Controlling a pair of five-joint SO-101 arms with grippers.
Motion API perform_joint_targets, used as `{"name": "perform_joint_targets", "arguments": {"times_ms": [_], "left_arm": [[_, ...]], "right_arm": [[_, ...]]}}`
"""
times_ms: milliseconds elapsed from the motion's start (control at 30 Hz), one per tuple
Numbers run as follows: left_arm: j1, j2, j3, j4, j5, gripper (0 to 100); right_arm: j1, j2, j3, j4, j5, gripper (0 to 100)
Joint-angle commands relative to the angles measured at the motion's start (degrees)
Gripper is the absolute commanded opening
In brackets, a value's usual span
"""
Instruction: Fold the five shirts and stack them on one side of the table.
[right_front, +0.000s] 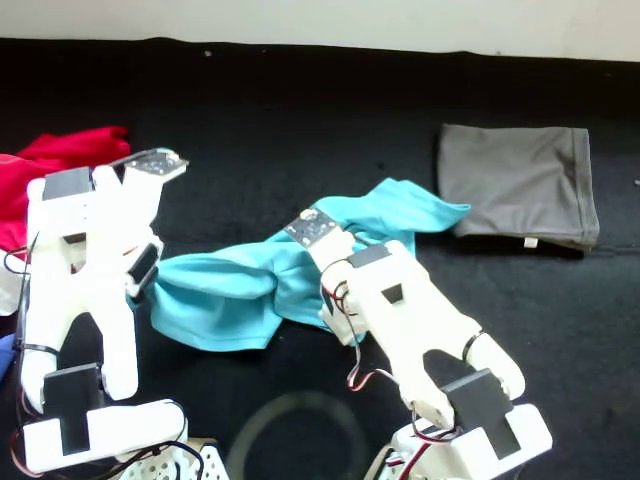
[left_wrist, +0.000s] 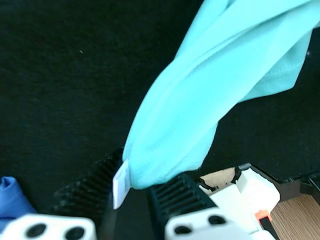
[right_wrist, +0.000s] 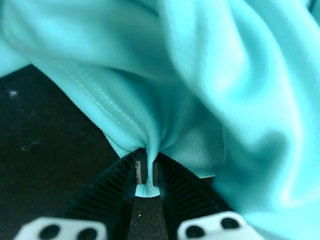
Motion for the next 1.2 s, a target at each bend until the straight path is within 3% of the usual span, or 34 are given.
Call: {"name": "perform_joint_targets", "arguments": {"times_ms": [0, 267, 467, 767, 967, 1167], "left_arm": [[-0.31, -0.4, 0.48, -0.35, 0.44, 1], [3.03, -1.01, -9.1, 1.49, 6.42, 1], [8.31, -1.01, -26.33, 6.68, 11.87, 1], [9.36, -0.57, -42.07, 9.14, 15.38, 1], [11.03, -0.31, -28.79, 7.74, 15.03, 1], [19.3, -0.31, -6.99, -2.37, 15.38, 1]], "right_arm": [[1.01, -7.52, -0.92, 4.0, -0.35, 0.6], [15.16, -28.26, -12.97, 13.32, 2.9, 0.5], [25.01, -24.57, -31.6, 15.52, 6.68, 0.5], [27.21, -10.86, -62.11, 24.84, 8.35, 0.5], [26.68, -4.0, -62.81, 27.65, 8.35, 0.5], [26.68, -2.24, -56.4, 25.63, 8.62, 0.5]]}}
